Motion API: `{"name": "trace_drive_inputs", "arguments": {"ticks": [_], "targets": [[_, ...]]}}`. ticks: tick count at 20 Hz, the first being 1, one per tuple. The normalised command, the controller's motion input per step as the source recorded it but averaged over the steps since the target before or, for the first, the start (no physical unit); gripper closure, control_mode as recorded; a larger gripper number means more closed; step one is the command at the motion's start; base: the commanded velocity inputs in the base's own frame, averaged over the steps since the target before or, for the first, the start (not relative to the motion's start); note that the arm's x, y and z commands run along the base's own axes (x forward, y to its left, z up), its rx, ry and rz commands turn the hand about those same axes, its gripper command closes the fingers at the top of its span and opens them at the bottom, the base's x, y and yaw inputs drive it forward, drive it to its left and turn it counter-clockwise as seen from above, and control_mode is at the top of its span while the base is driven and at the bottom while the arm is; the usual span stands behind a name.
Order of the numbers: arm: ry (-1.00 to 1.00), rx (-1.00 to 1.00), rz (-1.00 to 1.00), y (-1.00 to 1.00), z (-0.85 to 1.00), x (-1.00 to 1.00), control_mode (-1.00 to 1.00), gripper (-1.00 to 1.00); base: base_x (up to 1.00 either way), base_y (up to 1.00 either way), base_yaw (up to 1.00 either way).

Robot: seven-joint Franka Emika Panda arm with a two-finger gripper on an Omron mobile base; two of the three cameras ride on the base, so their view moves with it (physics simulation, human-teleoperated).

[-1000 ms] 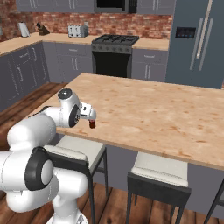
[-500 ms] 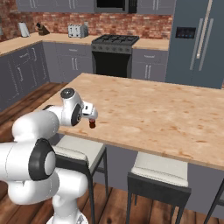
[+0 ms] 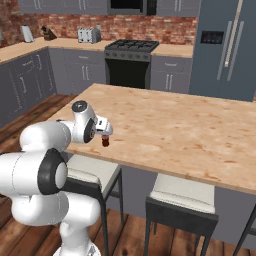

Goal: Place the large bottle from the dining counter next to the other large bottle outside the sink, and place the small bottle from the dining counter next to the other small bottle inside the sink.

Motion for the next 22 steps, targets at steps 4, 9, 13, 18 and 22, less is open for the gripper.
{"name": "trace_drive_inputs", "arguments": {"ticks": [4,9,13,18,22], "targets": [[0.0,0.0,0.0,0.0,-0.1,0.16,-1.0,-1.0,0.0,0.0,0.0],[0.0,0.0,0.0,0.0,-0.06,0.1,-1.0,-1.0,0.0,0.0,0.0],[0.0,0.0,0.0,0.0,-0.05,0.12,-1.0,-1.0,0.0,0.0,0.0],[0.0,0.0,0.0,0.0,-0.05,0.11,-1.0,-1.0,0.0,0.0,0.0],[0.0,0.0,0.0,0.0,-0.05,0.06,-1.0,-1.0,0.0,0.0,0.0]]}}
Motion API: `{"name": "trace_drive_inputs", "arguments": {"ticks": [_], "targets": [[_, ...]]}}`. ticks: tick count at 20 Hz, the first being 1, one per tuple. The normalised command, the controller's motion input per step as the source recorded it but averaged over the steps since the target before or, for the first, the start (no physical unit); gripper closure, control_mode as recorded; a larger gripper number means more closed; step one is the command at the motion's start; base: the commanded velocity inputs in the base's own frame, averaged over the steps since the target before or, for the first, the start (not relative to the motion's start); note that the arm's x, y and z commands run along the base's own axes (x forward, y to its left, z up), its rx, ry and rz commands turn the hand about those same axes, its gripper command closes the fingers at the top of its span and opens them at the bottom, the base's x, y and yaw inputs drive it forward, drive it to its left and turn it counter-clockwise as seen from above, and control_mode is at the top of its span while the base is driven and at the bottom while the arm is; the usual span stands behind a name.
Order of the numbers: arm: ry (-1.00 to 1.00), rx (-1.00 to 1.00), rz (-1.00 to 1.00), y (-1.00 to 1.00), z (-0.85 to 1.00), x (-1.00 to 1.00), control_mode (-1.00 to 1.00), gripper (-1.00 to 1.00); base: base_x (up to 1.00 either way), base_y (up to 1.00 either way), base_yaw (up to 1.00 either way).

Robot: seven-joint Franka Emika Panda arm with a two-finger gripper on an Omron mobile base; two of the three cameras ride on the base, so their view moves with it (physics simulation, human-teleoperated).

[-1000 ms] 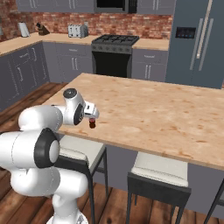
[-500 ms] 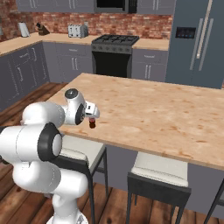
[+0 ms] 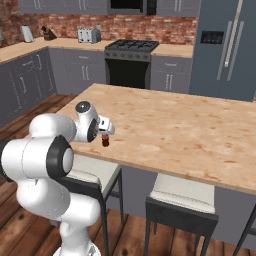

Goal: Place the large bottle from the dining counter next to the other large bottle outside the sink, and place the small bottle from the dining counter next to the other small bottle inside the sink.

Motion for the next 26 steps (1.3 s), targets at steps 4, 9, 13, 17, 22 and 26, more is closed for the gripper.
{"name": "trace_drive_inputs", "arguments": {"ticks": [4,9,13,17,22,26], "targets": [[0.0,0.0,0.0,0.0,-0.06,0.07,-1.0,-1.0,0.0,0.0,0.0],[0.0,0.0,0.0,0.0,-0.04,0.07,-1.0,-1.0,0.0,0.0,0.0],[0.0,0.0,0.0,0.0,-0.04,0.04,-1.0,-1.0,0.0,0.0,0.0],[0.0,0.0,0.0,0.0,-0.03,0.03,-1.0,-1.0,0.0,0.0,0.0],[0.0,0.0,0.0,-0.01,-0.02,0.01,-1.0,-1.0,0.0,0.0,0.0],[0.0,0.0,0.0,-0.04,-0.01,0.05,-1.0,-1.0,0.0,0.0,0.0]]}}
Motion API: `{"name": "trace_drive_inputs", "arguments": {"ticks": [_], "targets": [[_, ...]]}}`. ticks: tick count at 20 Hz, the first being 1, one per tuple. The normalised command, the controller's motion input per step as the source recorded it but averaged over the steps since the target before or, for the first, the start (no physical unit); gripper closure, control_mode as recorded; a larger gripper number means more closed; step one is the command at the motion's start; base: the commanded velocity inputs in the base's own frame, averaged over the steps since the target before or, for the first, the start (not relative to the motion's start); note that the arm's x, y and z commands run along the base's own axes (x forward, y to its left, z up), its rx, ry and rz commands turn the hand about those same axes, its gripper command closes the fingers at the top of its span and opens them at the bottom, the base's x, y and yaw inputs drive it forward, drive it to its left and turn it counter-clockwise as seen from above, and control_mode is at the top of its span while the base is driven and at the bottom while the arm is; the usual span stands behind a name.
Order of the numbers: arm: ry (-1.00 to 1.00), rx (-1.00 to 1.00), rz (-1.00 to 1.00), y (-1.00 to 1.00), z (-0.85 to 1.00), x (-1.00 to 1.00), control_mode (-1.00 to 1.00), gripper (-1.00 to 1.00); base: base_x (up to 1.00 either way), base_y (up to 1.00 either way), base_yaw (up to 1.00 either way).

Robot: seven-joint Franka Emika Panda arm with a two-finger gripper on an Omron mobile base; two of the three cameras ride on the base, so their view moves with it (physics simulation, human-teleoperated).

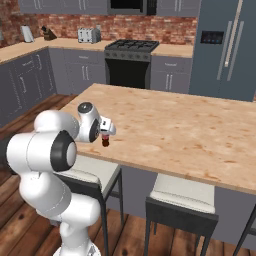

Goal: Place the large bottle from the dining counter next to the other large bottle outside the sink, and place the small bottle from the dining counter next to the other small bottle inside the sink.

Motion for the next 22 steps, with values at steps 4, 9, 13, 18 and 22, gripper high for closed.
{"name": "trace_drive_inputs", "arguments": {"ticks": [4,9,13,18,22], "targets": [[0.0,0.0,0.0,-0.04,-0.01,0.08,-1.0,-1.0,0.0,0.0,0.0],[0.0,0.0,0.0,-0.03,-0.01,0.12,-1.0,-1.0,0.0,0.0,0.0],[0.0,0.0,0.0,0.0,-0.05,0.1,-1.0,-1.0,0.0,0.0,0.0],[0.0,0.0,0.0,0.0,-0.07,0.05,-1.0,-1.0,0.0,0.0,0.0],[0.0,0.0,0.0,0.0,-0.08,0.05,-1.0,-1.0,0.0,0.0,0.0]]}}
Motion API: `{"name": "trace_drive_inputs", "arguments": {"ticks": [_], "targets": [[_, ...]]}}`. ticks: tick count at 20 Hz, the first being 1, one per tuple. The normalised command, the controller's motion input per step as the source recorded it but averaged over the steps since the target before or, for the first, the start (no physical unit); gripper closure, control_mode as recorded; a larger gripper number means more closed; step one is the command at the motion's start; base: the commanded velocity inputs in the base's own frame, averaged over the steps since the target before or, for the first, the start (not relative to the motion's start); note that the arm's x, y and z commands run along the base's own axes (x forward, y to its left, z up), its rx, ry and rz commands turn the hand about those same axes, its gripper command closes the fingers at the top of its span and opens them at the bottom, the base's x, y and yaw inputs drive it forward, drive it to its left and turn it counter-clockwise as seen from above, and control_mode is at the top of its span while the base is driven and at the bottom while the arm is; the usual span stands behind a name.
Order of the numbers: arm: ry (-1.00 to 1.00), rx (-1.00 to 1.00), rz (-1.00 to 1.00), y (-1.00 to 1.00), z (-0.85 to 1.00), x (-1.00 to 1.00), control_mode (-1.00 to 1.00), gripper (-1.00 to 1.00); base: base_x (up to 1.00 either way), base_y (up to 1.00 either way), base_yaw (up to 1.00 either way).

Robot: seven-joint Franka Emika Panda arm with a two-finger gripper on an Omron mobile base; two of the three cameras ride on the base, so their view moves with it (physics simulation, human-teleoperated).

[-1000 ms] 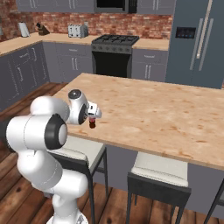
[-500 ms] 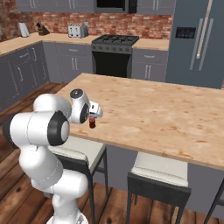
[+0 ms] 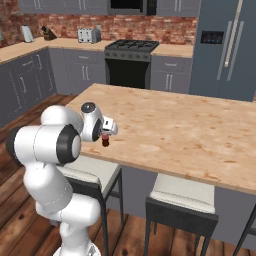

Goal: Place the large bottle from the dining counter next to the other large bottle outside the sink, and place the small bottle from the dining counter next to the other small bottle inside the sink.

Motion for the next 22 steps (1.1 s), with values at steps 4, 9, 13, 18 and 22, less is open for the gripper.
{"name": "trace_drive_inputs", "arguments": {"ticks": [4,9,13,18,22], "targets": [[0.0,0.0,0.0,0.0,-0.08,0.09,-1.0,-1.0,0.0,0.0,0.0],[0.0,0.0,0.0,0.0,-0.04,0.11,-1.0,-1.0,0.0,0.0,0.0],[0.0,0.0,0.0,0.0,0.0,0.08,-1.0,-1.0,0.0,0.0,0.0],[0.0,0.0,0.0,0.0,0.0,0.1,-1.0,-1.0,0.0,0.0,0.0],[0.0,0.0,0.0,0.0,-0.02,0.13,-1.0,-1.0,0.0,0.0,0.0]]}}
